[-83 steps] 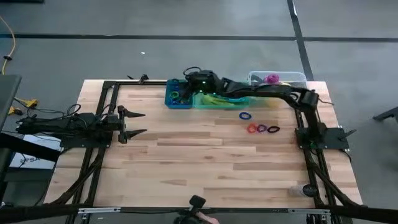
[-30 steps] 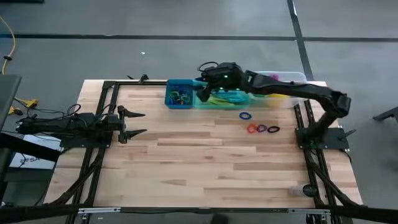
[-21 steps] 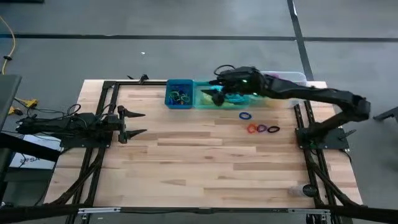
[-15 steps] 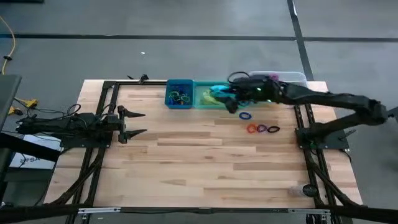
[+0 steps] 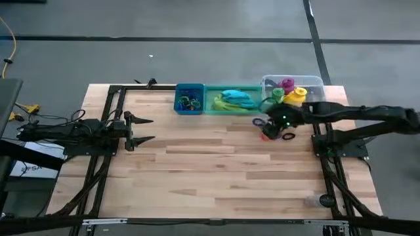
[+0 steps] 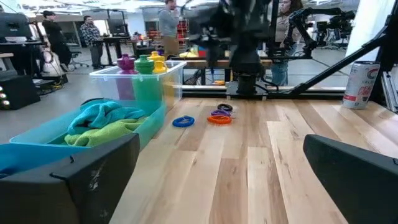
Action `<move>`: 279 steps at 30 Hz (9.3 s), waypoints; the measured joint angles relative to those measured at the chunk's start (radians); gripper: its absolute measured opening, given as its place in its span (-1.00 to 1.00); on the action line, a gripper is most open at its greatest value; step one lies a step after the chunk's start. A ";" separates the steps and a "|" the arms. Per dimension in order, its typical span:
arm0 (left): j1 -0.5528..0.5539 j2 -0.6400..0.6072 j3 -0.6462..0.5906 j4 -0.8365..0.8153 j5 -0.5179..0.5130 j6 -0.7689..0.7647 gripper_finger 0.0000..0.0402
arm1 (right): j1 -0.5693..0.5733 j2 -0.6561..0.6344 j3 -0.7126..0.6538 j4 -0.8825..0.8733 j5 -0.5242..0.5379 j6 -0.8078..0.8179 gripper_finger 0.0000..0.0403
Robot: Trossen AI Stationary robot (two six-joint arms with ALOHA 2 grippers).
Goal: Pick & Place Sports Items
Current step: Put the red spring keychain into the blue bin, then put the violet spring keychain into the blue bin
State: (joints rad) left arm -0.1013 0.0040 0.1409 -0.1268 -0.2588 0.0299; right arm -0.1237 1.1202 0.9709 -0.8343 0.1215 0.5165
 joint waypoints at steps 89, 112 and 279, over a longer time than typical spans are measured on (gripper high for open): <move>0.000 0.000 0.000 0.008 0.000 0.000 0.83 | 0.017 0.038 -0.206 0.994 -0.179 -0.120 -1.00; 0.000 0.000 0.000 0.008 0.000 0.000 0.83 | -0.205 0.486 0.317 0.998 -0.154 -0.283 -1.00; 0.000 0.000 0.000 0.008 0.000 0.000 0.83 | -0.080 0.095 -0.524 0.272 -0.163 -1.348 -0.99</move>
State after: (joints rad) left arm -0.1013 0.0036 0.1410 -0.1188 -0.2588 0.0299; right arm -0.2036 1.2152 0.4469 -0.5625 -0.0420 -0.8314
